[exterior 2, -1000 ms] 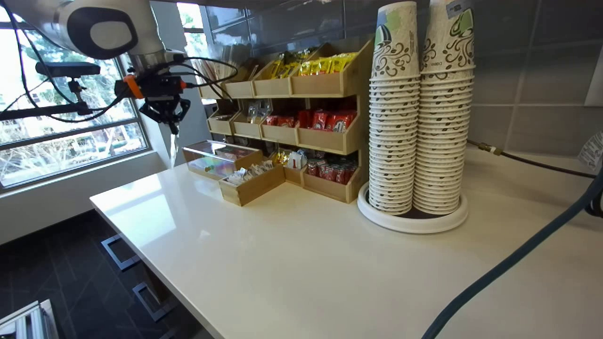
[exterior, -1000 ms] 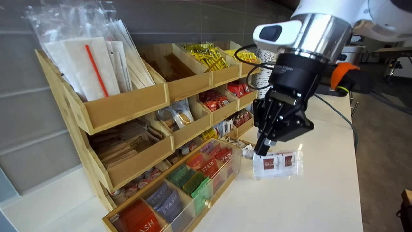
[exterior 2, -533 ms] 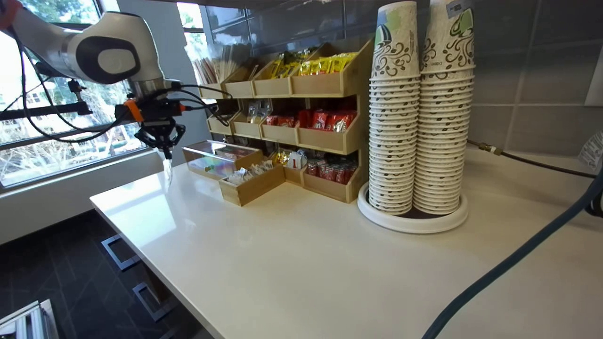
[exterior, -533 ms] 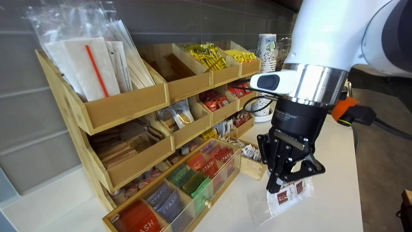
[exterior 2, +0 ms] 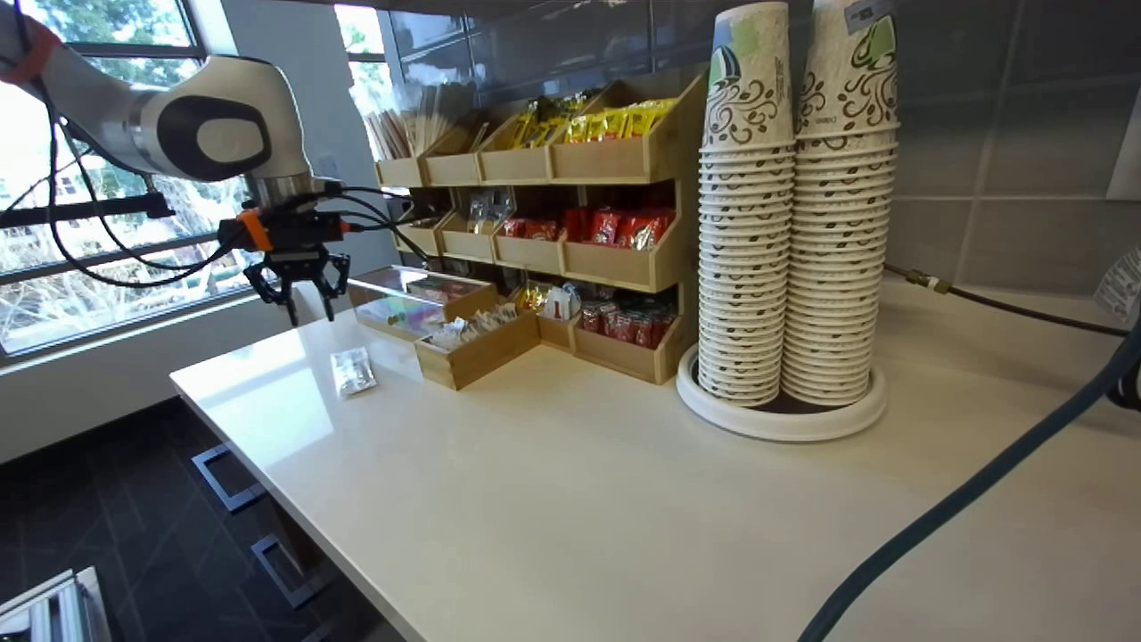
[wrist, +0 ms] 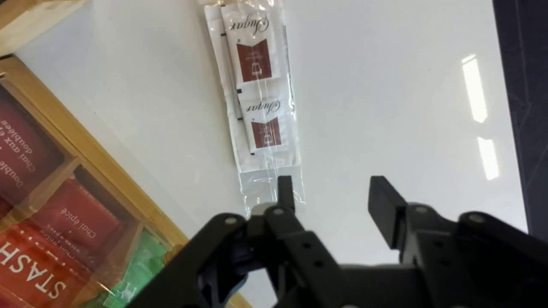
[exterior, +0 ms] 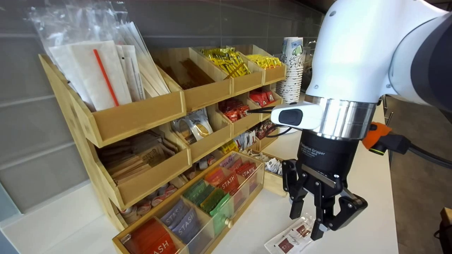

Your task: Pick up one packet of the white item on the top shelf in the first box to the far right

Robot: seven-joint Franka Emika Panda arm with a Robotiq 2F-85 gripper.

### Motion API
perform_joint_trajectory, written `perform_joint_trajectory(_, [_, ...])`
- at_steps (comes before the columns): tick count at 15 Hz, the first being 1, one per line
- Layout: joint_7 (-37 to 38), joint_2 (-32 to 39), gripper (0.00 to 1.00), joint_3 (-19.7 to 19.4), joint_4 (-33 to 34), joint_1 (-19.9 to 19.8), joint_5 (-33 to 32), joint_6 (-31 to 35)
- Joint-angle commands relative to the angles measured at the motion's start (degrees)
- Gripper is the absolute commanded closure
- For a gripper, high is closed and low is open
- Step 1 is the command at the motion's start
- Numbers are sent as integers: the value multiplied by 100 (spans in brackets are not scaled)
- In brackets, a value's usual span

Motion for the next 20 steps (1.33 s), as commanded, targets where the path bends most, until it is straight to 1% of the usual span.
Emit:
perform_joint_trajectory(1, [496, -106, 19, 25, 129, -16, -174, -415])
perform_joint_trajectory(3, [717, -204, 6, 27, 146, -24, -226, -544])
perform_joint_trajectory(4, [763, -273, 1, 20, 153, -16, -192, -594])
perform_joint_trajectory(5, [841, -331, 0, 15, 156, -15, -205, -621])
perform_joint_trajectory(9, [1270, -668, 0, 3, 126, -3, -248, -688])
perform_joint_trajectory(12, [1603, -858, 0, -14, 166, 10, -299, -886])
perform_joint_trajectory(13, [1616, -903, 0, -29, 169, 31, -280, -929])
perform_joint_trajectory(14, [1359, -724, 0, -85, 145, 80, -123, -692])
perform_joint_trajectory(20, [1440, -832, 0, -94, 146, 89, -130, -788])
